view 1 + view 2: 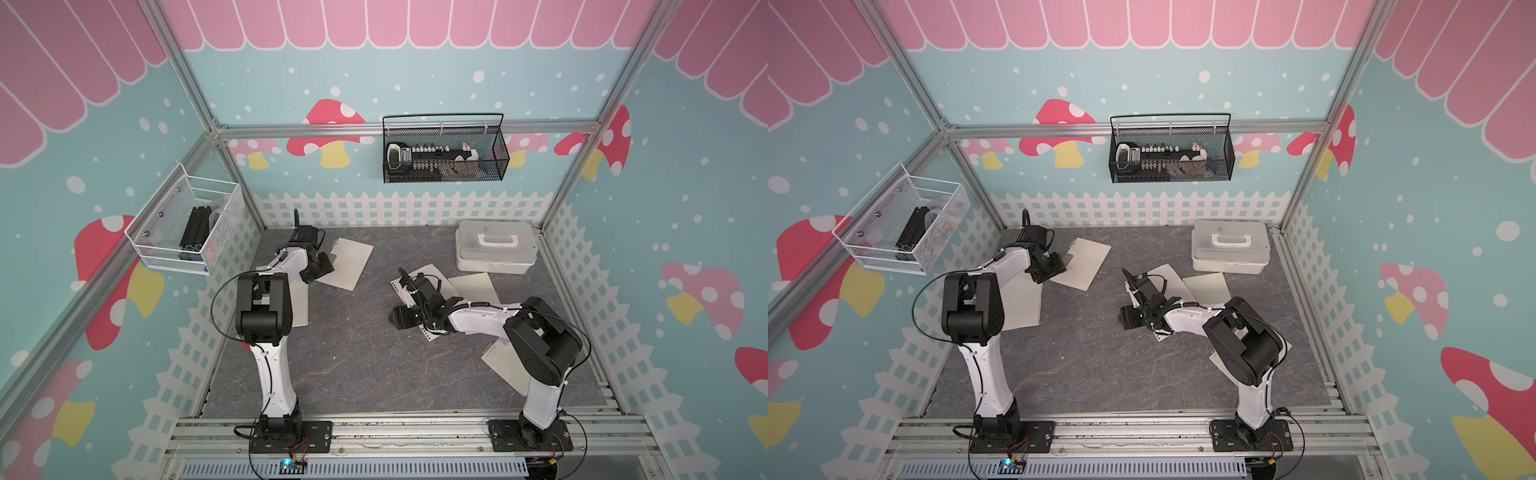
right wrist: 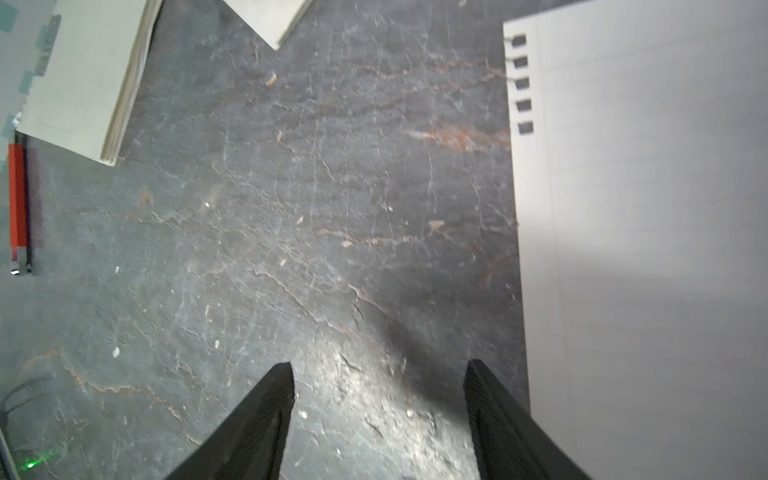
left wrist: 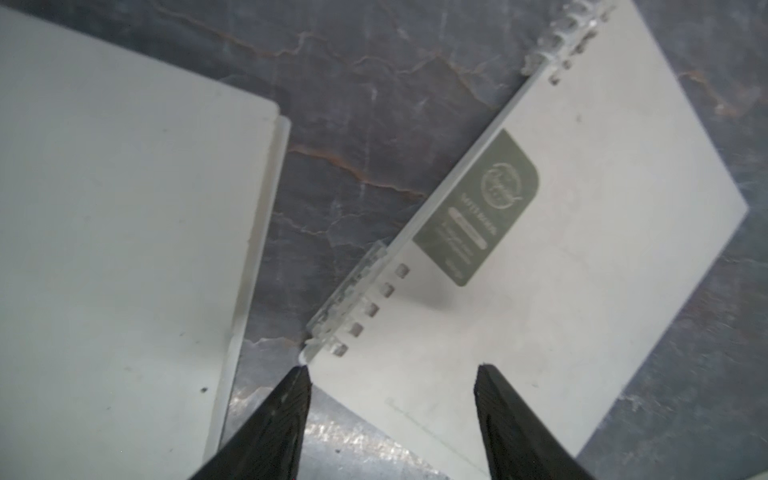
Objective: Tear off pages from different notebooks
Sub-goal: Adjust the notebook at the center of the board, then move the notebook to the center of the board.
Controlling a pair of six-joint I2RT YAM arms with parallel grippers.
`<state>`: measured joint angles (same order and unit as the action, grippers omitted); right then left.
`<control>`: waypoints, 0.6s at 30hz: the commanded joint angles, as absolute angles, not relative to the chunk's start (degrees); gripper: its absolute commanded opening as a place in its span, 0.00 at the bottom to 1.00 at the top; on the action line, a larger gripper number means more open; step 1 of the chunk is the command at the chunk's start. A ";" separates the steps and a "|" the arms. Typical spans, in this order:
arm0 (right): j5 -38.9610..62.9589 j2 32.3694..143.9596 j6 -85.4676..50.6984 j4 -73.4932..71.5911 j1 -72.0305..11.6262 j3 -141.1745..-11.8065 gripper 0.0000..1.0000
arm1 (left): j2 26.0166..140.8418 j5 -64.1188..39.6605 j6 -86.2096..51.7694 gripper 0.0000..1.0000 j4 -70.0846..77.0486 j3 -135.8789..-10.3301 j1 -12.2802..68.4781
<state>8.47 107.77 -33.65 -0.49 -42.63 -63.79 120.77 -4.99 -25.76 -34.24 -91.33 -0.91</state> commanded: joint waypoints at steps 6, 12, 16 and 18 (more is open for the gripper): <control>7.44 115.66 -37.19 -1.70 -41.86 -74.24 0.68 | 126.63 -6.77 -21.84 0.80 -36.71 -102.89 1.02; 7.50 119.13 -38.53 -3.15 -41.57 -77.69 0.68 | 133.49 -4.38 -20.43 0.86 -38.23 -111.02 0.30; 8.34 121.71 -39.65 -4.04 -41.18 -79.65 0.68 | 138.54 -3.00 -18.92 0.86 -43.41 -118.05 0.20; 8.57 122.89 -40.69 -5.34 -41.05 -80.29 0.68 | 139.73 -3.90 -18.82 0.85 -45.37 -119.29 0.21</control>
<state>8.38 120.92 -38.17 -3.14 -41.54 -78.78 138.41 -4.71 -20.71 -39.94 -116.60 0.38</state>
